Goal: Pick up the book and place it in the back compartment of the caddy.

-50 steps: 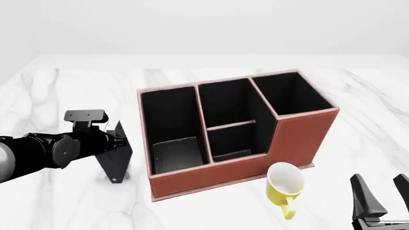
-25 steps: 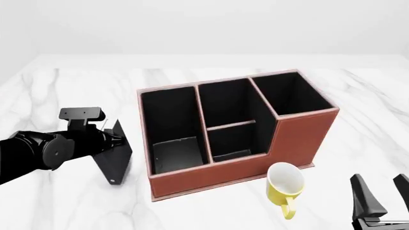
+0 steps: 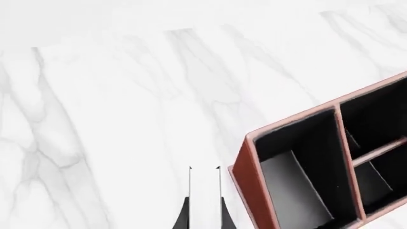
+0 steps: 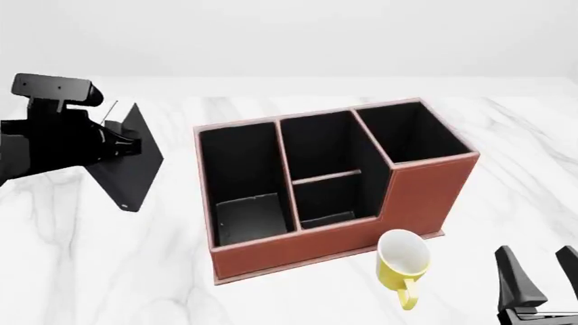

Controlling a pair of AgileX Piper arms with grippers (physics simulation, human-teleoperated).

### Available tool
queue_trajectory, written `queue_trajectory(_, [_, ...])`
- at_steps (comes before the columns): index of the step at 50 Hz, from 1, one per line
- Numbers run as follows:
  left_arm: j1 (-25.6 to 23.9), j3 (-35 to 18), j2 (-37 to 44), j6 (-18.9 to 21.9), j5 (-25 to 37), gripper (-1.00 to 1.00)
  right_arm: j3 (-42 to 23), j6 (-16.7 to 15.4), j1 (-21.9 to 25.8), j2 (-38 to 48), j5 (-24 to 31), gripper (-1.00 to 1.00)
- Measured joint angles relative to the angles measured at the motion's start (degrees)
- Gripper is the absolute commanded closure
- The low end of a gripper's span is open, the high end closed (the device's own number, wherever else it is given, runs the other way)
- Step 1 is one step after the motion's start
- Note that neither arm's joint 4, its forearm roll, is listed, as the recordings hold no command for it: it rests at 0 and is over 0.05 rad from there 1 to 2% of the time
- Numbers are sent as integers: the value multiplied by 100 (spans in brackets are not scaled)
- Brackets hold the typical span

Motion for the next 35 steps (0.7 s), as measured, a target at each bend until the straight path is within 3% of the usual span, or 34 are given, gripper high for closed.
queue_trajectory(22, [-977,-2437,-21,1734,1300,100,0,0,0,0,0,-100])
queue_trajectory(35, [-1769,-3448,671,2270,1649,100,0,0,0,0,0,-100])
